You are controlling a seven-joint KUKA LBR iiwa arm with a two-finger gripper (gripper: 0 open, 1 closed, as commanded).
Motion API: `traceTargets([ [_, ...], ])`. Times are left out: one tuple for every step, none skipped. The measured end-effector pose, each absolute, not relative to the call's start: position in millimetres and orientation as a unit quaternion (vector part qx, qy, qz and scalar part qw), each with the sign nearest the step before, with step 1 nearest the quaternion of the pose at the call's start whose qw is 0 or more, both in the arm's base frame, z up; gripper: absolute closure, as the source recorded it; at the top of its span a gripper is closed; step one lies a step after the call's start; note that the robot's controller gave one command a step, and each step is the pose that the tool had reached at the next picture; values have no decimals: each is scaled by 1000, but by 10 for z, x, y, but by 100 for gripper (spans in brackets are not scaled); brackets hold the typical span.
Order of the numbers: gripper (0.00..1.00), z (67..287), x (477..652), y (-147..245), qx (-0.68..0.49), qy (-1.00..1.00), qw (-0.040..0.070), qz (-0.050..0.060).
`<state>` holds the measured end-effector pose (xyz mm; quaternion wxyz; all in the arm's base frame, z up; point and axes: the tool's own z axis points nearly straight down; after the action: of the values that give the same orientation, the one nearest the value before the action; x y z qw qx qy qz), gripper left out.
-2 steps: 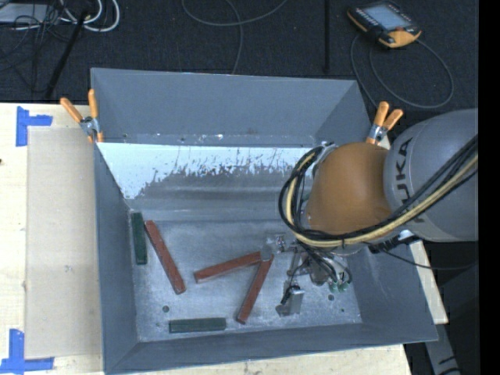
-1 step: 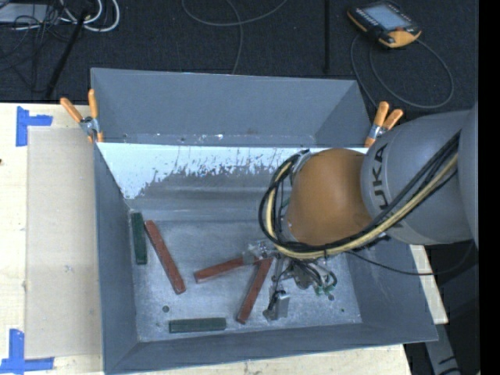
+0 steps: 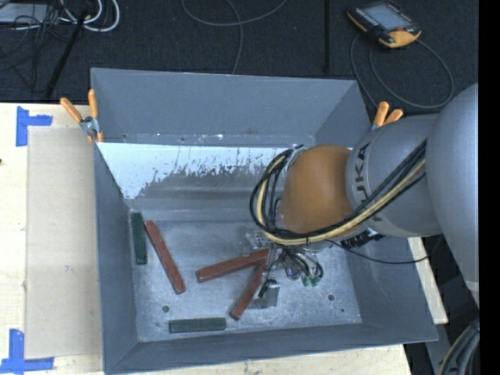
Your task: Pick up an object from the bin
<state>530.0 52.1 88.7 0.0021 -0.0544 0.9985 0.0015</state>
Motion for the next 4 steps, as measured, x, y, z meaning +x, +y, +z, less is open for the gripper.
traceTargets([
  [100,692,5464,1148,-151,989,0,0],
  [100,692,5464,1149,-151,989,0,0],
  [100,1134,5346,1142,-145,989,-5,0],
  [100,1307,5729,1296,-143,990,8,1],
])
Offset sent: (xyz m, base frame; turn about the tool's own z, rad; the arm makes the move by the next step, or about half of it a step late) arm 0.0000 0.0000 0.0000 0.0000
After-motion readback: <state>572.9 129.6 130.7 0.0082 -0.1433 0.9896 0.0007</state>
